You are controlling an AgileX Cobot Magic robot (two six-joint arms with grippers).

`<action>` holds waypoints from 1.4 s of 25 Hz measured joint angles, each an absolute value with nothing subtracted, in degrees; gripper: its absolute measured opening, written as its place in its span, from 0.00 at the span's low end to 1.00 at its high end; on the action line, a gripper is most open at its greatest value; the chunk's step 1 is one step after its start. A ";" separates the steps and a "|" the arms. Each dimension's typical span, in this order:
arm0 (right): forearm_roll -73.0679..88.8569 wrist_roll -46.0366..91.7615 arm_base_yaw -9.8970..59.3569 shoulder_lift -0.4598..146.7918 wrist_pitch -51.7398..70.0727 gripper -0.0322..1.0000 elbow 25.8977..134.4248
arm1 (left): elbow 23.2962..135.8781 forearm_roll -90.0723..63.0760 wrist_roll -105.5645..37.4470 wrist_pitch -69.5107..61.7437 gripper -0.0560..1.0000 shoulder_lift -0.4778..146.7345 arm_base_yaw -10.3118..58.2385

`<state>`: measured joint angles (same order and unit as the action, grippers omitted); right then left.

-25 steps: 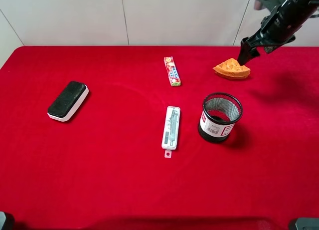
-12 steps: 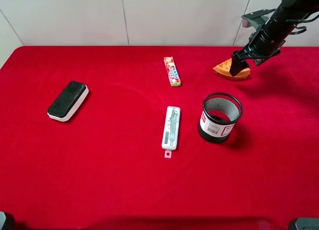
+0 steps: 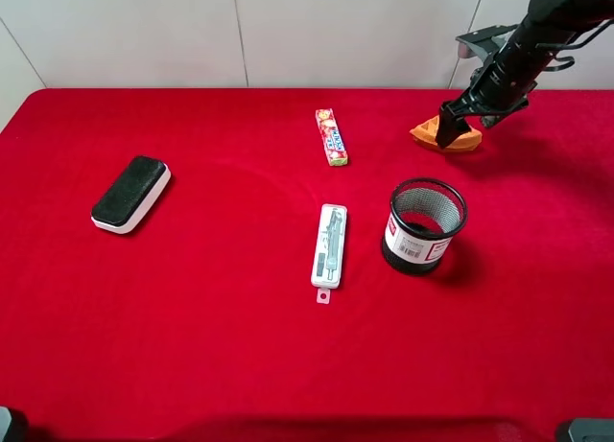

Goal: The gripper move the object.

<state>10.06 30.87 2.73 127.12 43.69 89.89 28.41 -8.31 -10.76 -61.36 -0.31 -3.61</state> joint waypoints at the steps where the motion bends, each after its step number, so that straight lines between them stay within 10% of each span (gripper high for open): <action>1: 10.25 31.12 2.73 127.25 43.69 0.70 89.90 | 28.41 -8.31 -10.76 -61.36 0.99 -0.31 -3.61; 24: 10.01 31.26 6.90 131.72 43.54 0.70 94.43 | 28.41 -8.31 -10.76 -61.36 0.99 -0.31 -3.61; 28: 9.33 30.51 6.90 131.72 43.71 0.53 94.45 | 28.41 -8.31 -10.76 -61.36 0.99 -0.31 -3.61; 35: 7.67 30.46 6.90 131.60 43.82 0.54 94.45 | 28.41 -8.31 -10.76 -61.36 0.99 -0.31 -3.61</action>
